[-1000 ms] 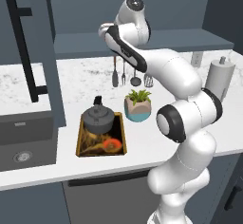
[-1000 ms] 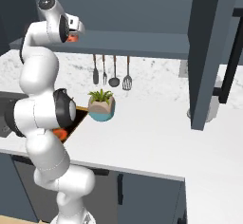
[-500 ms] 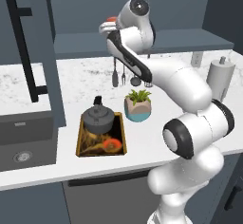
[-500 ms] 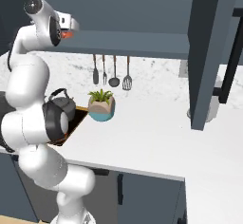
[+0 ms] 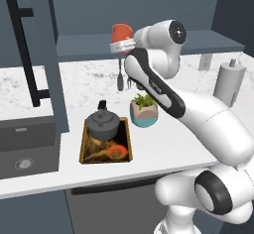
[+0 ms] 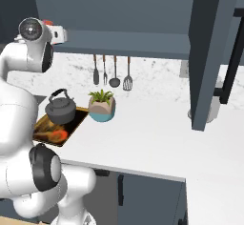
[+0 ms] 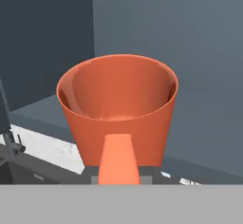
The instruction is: Pick the kettle from the counter and place it on the tray. Then pick the mug from the cabinet and place it on the tray. Then close the cabinet doors.
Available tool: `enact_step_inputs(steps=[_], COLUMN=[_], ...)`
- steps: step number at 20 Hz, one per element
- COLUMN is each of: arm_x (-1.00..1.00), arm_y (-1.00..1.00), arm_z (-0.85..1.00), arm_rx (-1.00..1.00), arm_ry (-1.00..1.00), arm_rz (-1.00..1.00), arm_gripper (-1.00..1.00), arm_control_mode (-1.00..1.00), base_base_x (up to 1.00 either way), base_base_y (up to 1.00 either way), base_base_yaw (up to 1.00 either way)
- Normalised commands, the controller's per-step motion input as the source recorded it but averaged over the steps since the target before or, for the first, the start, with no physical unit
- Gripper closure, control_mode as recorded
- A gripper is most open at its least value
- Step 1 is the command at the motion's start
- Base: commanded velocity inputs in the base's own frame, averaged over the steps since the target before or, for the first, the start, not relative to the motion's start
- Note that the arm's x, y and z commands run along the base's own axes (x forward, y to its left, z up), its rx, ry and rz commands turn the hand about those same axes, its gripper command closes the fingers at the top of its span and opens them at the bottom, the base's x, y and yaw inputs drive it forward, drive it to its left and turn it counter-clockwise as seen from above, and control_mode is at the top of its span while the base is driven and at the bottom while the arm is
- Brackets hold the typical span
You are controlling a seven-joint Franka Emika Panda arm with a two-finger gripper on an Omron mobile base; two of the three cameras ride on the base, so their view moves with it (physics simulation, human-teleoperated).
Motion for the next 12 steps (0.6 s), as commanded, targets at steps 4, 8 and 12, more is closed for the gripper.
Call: enact_step_inputs(steps=[4, 8, 12], arm_x=[-1.00, -0.85, -0.76], arm_y=[-0.05, 0.00, 0.00], arm_z=[0.03, -0.04, -0.54], arm_rx=[-0.18, -0.23, -0.11], arm_ry=[0.15, 0.24, 0.12], arm_rz=[0.55, 0.59, 0.48], arm_gripper=[1.00, 1.00, 1.00], arm_control_mode=[-1.00, -1.00, -1.00], base_base_x=[0.00, 0.00, 0.00], base_base_y=[0.00, 0.00, 0.00], base_base_yaw=[0.00, 0.00, 0.00])
